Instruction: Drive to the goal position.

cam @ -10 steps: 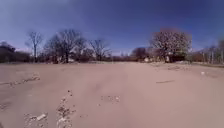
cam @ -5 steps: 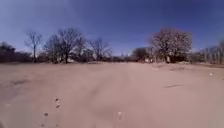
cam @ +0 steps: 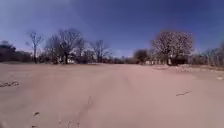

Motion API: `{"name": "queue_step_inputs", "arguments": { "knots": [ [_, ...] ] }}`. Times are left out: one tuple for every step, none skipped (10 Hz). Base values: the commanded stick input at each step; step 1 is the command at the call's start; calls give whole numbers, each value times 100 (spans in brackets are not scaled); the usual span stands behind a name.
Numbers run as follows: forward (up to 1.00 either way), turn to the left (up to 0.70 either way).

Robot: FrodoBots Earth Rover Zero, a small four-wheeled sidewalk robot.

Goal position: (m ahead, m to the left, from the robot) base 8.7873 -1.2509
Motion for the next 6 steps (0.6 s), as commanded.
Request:
{"name": "queue_step_inputs", "arguments": {
  "knots": [
    [100,0],
    [100,0],
    [100,0],
    [100,0],
    [100,0],
    [100,0]
  ]
}}
